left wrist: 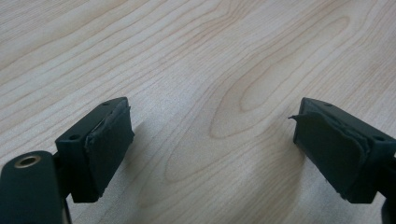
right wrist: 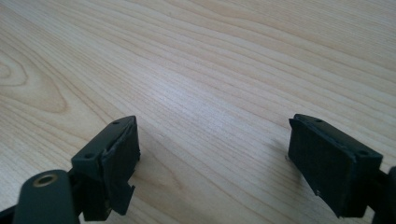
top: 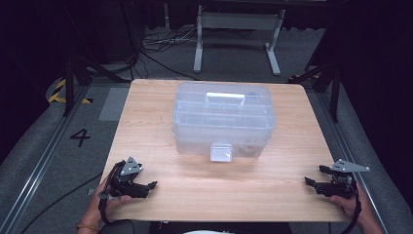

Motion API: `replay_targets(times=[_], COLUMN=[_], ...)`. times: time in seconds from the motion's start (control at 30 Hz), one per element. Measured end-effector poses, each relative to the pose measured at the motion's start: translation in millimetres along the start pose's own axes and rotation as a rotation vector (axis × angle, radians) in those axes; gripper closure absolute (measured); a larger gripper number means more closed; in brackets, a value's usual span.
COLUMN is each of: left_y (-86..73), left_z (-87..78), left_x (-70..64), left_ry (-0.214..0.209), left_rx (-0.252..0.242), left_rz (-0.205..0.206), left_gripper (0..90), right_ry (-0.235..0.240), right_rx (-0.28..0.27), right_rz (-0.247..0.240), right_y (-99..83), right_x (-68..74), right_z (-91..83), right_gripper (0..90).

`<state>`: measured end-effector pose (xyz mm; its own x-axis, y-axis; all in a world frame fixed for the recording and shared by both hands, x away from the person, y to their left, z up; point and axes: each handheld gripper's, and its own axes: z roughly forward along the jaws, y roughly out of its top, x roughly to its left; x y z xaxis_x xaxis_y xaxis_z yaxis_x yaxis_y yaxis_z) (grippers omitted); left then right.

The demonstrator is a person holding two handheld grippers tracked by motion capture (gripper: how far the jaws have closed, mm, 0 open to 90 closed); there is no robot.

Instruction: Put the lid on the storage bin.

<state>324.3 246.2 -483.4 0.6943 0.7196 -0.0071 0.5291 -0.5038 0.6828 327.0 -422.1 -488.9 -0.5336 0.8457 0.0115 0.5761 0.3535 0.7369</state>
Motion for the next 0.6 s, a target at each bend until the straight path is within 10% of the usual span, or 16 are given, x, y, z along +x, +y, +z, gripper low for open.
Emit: replay_targets(times=[0.6], left_y=[5.6], left_z=[5.7], left_x=[-0.1], left_ry=[0.024], left_rx=[0.012], left_rz=[-0.022], left_gripper=[7.7], right_ry=[-0.047], right_rx=[0.022], right_rz=[0.043], right_y=[0.7], right_x=[-1.5], right_z=[1.6], right_gripper=[7.5])
